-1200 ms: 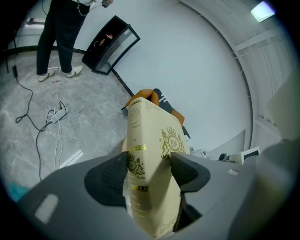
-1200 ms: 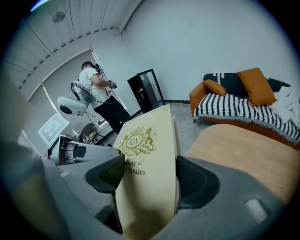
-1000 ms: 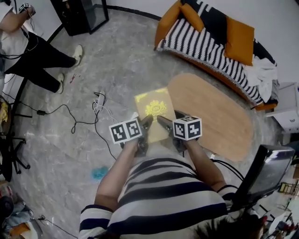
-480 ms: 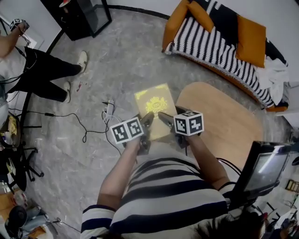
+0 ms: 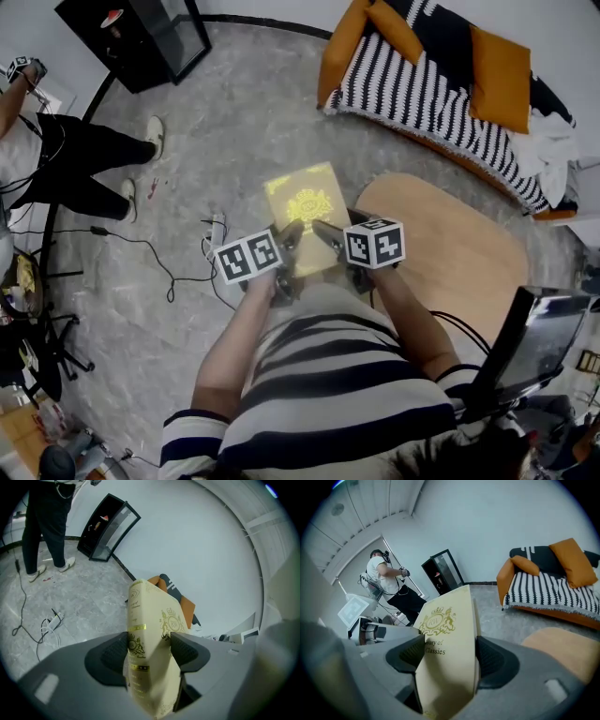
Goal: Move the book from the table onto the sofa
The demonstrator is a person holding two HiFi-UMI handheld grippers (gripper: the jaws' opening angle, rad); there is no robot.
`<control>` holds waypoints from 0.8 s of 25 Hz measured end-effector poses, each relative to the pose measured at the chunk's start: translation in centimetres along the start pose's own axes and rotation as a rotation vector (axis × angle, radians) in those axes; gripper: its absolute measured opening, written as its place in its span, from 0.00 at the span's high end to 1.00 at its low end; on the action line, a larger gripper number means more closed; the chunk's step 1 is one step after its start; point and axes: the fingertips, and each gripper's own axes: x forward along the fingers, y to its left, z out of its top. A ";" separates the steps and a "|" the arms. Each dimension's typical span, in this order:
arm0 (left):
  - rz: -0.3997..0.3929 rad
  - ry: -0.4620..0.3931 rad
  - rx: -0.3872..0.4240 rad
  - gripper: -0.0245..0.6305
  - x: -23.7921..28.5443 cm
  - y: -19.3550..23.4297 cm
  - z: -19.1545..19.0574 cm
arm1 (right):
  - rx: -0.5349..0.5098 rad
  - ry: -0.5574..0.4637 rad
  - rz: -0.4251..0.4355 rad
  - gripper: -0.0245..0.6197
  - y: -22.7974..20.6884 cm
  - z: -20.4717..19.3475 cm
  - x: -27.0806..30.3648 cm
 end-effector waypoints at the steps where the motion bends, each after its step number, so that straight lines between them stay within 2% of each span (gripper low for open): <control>1: -0.006 0.006 -0.002 0.52 0.2 -0.2 0.4 | 0.002 -0.003 -0.006 0.43 -0.2 0.4 0.0; 11: -0.052 0.096 0.089 0.52 3.6 -2.3 4.1 | 0.102 -0.086 -0.073 0.43 -2.8 4.0 0.0; 20: -0.133 0.207 0.212 0.52 9.6 -5.5 8.6 | 0.214 -0.177 -0.186 0.44 -7.8 8.6 0.0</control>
